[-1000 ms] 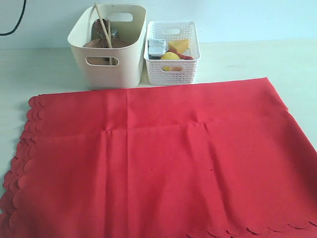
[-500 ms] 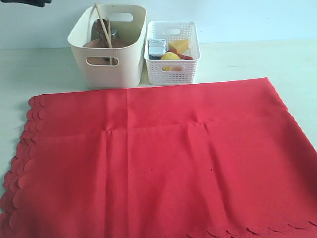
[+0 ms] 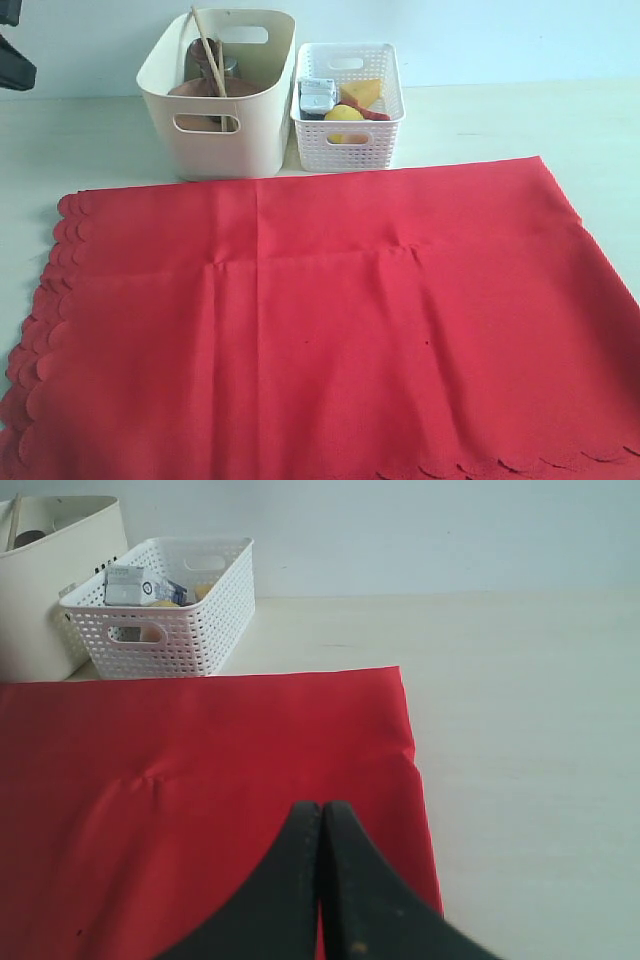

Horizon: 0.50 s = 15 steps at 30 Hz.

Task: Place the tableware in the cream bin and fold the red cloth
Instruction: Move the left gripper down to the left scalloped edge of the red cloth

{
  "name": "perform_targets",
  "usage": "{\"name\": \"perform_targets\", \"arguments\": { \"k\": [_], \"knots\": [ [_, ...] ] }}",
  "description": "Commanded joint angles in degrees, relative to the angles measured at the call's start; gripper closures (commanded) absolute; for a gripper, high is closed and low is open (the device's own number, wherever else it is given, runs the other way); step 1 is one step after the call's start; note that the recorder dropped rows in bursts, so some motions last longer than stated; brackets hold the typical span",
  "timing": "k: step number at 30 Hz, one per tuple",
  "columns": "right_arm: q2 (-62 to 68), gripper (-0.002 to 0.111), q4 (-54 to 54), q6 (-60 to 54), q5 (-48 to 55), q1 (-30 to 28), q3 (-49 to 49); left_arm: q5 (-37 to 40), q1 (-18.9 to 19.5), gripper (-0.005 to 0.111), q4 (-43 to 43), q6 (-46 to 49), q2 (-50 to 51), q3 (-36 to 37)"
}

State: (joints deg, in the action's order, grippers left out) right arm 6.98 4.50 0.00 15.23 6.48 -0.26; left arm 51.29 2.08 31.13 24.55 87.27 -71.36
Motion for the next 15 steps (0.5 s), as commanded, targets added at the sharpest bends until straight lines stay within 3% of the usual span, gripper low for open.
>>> {"name": "perform_targets", "arguments": {
  "k": [1,5,15],
  "knots": [
    [-0.34,0.108,0.02,0.00,-0.42,-0.16,0.26,-3.61,0.11,0.107,-6.50,-6.35,-2.94,3.73],
    [-0.34,0.108,0.02,0.00,-0.42,-0.16,0.26,-5.35,0.25,0.107,-11.93,-10.41,-2.81,7.16],
    [0.69,0.108,0.02,0.00,-0.19,-0.16,-3.90,-15.55,0.25,0.107,-10.17,-10.51,0.40,20.97]
  ]
}}
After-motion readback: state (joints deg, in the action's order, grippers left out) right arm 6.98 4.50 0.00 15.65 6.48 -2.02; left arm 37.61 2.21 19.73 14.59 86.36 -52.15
